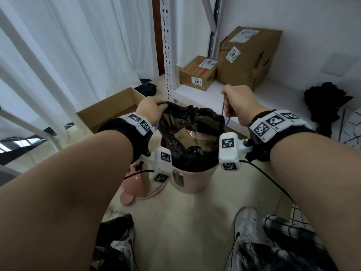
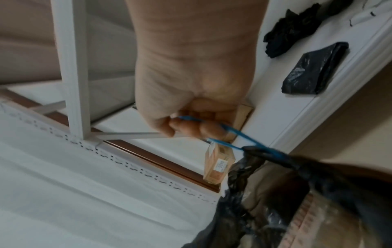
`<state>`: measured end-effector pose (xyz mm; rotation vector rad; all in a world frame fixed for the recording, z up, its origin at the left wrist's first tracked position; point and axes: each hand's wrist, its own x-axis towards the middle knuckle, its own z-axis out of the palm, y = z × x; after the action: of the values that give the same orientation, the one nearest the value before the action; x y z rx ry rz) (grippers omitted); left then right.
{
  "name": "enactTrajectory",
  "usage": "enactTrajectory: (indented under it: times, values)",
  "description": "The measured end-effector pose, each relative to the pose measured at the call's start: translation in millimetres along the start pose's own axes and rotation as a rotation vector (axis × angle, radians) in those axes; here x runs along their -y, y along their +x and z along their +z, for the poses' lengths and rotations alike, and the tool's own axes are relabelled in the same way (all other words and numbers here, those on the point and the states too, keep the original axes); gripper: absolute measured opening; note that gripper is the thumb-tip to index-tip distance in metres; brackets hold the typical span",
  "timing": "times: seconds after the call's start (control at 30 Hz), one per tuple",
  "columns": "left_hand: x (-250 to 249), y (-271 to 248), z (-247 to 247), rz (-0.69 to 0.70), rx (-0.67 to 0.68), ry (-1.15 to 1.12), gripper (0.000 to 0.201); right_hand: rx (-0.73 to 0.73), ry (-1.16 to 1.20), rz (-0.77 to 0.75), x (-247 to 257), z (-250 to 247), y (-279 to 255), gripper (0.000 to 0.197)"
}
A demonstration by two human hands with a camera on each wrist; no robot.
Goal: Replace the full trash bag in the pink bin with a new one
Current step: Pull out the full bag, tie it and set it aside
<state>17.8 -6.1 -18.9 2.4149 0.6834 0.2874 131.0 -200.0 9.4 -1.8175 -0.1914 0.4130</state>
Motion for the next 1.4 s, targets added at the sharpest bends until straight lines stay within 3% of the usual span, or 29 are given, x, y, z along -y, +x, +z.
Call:
enactTrajectory:
  times: [0.07, 0.13, 0.17, 0.23, 0.3, 0.37, 0.43, 0.5, 0.63, 0.73, 0.83, 0.93, 1.07, 1.17, 1.27, 1.4]
  values:
    - [-1, 2, 1, -0.029, -0.009, -0.146, 0.023, 0.014, -0.006, -0.092, 2, -2, 0, 0.026]
    - [-3, 2, -3, -0.111, 0.105, -0.164, 0.030, 0.049, -0.233, -0.180, 0, -5, -1, 0.005]
    - [-3, 2, -6, -0.161, 0.212, -0.109, 0.038, 0.100, -0.403, -0.187, -3, -7, -1, 0.018]
    - [-6, -3, -16, -0.225, 0.430, 0.144, 0.045, 0.265, -0.708, -0.105, -9, -12, -3, 0.064]
    - [-14, -13, -21, -0.237, 0.523, 0.456, 0.045, 0.392, -0.867, 0.057, -12, -16, -12, 0.082]
    - [-22, -21, -27, -0.211, 0.547, 0.638, 0.045, 0.480, -1.126, 0.151, -13, -23, -18, 0.065]
    - [-27, -26, -31, -0.208, 0.572, 0.678, 0.047, 0.488, -1.333, 0.104, -10, -25, -22, 0.036]
    - [-30, -25, -36, -0.234, 0.532, 0.484, 0.043, 0.412, -1.277, 0.059, -4, -23, -23, 0.034]
    - [-35, -21, -44, -0.148, 0.215, 0.028, 0.037, 0.249, -0.957, -0.142, 14, -7, -26, 0.029]
    - [-34, -21, -40, -0.030, 0.036, -0.169, 0.044, 0.168, -0.721, -0.267, 27, 3, -29, 0.036]
    - [-35, -20, -37, 0.063, -0.054, -0.301, 0.039, 0.104, -0.576, -0.358, 42, 8, -32, 0.038]
    - [-44, -23, -37, 0.115, -0.026, -0.510, 0.032, 0.105, -0.641, -0.365, 49, 9, -33, 0.037]
    - [-58, -24, -39, 0.105, 0.073, -0.599, 0.022, -0.026, -0.780, -0.427, 51, 7, -33, 0.039]
    - [-65, -25, -41, 0.025, 0.136, -0.614, 0.014, -0.037, -0.572, -0.465, 55, 6, -38, 0.040]
    - [-77, -29, -45, 0.097, 0.127, -0.620, 0.015, 0.006, -0.345, -0.472, 61, 6, -48, 0.038]
    - [-96, -40, -49, 0.187, 0.197, -0.579, 0.012, 0.083, -0.274, -0.442, 66, 9, -62, 0.035]
